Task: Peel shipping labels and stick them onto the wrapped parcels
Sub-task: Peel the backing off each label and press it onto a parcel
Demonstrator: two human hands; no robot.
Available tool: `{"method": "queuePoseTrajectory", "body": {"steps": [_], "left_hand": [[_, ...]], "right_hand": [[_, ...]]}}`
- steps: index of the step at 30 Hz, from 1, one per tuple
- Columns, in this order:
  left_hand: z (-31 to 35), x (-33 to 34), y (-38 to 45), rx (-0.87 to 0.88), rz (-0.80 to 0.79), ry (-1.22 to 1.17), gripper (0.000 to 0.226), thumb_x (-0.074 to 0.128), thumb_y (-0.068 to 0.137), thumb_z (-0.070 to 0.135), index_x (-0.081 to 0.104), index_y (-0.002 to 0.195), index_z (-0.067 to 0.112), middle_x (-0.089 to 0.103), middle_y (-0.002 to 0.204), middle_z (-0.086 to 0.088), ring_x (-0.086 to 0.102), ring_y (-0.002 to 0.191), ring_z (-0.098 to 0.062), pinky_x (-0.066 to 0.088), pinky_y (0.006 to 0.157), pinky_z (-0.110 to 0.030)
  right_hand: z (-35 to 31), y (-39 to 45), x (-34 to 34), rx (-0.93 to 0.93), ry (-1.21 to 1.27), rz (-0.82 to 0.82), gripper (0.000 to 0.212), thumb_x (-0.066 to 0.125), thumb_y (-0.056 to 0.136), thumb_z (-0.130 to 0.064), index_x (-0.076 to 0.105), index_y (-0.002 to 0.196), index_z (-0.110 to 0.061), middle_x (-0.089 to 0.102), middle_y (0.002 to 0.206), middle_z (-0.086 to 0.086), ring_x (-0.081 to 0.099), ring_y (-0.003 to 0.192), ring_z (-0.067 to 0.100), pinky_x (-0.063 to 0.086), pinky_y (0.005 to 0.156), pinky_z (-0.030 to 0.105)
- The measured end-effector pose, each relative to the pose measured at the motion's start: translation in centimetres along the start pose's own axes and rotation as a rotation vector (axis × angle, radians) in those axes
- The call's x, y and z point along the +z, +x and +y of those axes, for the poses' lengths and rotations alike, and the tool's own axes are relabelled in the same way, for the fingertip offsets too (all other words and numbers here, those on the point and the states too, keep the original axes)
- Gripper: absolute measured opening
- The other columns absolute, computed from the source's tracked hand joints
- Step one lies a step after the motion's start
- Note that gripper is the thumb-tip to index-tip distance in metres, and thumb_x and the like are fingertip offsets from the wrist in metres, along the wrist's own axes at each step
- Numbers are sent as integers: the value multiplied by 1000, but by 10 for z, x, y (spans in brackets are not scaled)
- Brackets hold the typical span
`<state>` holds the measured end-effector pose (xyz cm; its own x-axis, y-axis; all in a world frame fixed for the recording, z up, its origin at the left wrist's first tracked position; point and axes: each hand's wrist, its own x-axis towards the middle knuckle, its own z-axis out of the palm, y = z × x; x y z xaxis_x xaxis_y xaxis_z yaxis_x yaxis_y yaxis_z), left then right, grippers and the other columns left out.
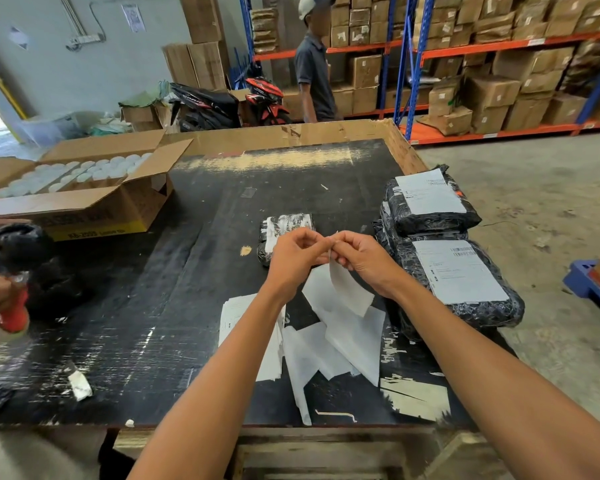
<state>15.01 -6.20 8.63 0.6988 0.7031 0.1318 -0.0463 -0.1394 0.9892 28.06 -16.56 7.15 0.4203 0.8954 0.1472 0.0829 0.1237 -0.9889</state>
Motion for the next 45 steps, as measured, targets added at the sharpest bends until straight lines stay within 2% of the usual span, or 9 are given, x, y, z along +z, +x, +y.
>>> {"method": "queuePoseTrajectory", "body": {"steps": [6,14,23,26,30,33,36,40,45], "left_hand": [[2,0,-2,-47,-1,-110,20,65,91,5,78,78,13,77,84,-17,77,81,-30,63,77,-34],[7,-8,3,-313,180,-802,6,60,94,1,66,96,1,78,84,-11,77,74,-19,61,64,-27],[-6,-40,8,-352,399,-1027,15,59,91,-7,62,106,-5,73,105,-21,72,100,-29,63,69,-33],[-15,-56,10,-363,534,-1072,23,54,92,-9,59,114,-6,69,113,-20,69,106,-28,62,73,-31],[-19,-77,13,-319,678,-1016,22,54,99,4,58,118,-6,67,117,-18,64,112,-25,40,114,-36],[-9,-83,15,-332,740,-1001,26,53,100,2,56,125,-5,64,132,-19,63,121,-27,50,104,-32],[2,-77,19,-273,699,-1033,29,54,100,1,54,128,-8,66,126,-20,63,120,-28,54,99,-34],[21,-58,16,-260,599,-1069,13,57,100,3,62,104,-9,70,101,-20,68,103,-29,56,98,-41],[29,-36,13,-231,547,-993,7,58,97,-1,63,99,-6,69,95,-20,69,93,-27,63,64,-33]], "right_hand": [[2,1,2,38,-48,50,29,53,96,-11,68,76,-25,64,68,-7,50,62,6,41,57,16],[0,17,4,284,683,449,17,46,99,-4,61,90,-4,70,83,10,68,68,16,57,60,27],[-18,28,-18,218,727,920,25,41,104,0,60,89,-9,65,88,2,63,73,14,53,53,24],[-21,31,-27,240,655,1020,24,33,106,-7,56,101,-12,62,101,7,62,90,23,54,78,32],[-18,31,-36,361,532,858,27,35,104,2,62,106,-2,65,112,16,62,106,33,53,99,47],[-16,21,-36,513,236,588,18,42,99,9,59,97,3,59,96,23,67,80,26,55,72,32],[-6,6,-23,564,-186,224,30,45,96,9,53,74,-11,41,67,6,42,54,16,35,46,27],[21,-9,-5,494,-531,78,31,40,100,-1,59,78,-10,49,73,5,41,61,14,35,55,30],[27,-13,-6,352,-813,159,24,57,98,-24,65,117,-12,66,117,14,64,106,32,53,92,43]]}}
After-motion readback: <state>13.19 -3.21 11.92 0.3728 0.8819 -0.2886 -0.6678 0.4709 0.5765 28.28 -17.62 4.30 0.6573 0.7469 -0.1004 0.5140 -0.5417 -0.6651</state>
